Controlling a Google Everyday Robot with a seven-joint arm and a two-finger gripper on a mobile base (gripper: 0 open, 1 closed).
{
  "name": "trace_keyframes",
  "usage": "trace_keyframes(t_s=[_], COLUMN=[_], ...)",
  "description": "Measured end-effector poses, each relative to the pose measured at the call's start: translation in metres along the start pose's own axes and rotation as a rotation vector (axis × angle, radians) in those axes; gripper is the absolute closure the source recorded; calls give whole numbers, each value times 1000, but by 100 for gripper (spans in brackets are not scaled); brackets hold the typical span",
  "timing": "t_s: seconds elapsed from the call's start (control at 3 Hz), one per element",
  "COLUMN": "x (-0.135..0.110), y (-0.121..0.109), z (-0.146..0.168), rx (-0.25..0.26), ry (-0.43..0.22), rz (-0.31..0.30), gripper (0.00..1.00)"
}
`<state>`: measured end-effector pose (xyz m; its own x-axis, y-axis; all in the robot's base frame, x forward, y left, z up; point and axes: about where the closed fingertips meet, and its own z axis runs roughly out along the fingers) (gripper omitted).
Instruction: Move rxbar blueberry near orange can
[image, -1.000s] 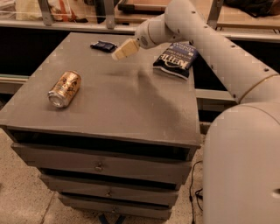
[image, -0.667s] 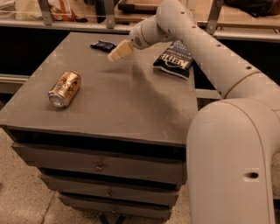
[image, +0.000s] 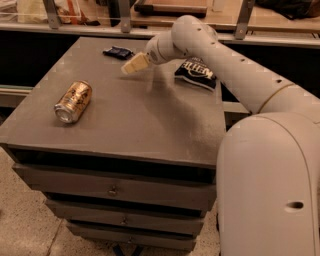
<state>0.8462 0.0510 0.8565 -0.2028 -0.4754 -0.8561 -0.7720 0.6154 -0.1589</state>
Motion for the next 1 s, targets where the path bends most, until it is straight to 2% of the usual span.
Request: trace_keyframes(t_s=[0.33,0.67,1.0], x=[4,-18,-36], y=[8,12,9], z=[23,31,31], rx=[-19,-62,-73], ry=[-25,-109,-141], rz=[22,29,35], gripper=[0,0,0])
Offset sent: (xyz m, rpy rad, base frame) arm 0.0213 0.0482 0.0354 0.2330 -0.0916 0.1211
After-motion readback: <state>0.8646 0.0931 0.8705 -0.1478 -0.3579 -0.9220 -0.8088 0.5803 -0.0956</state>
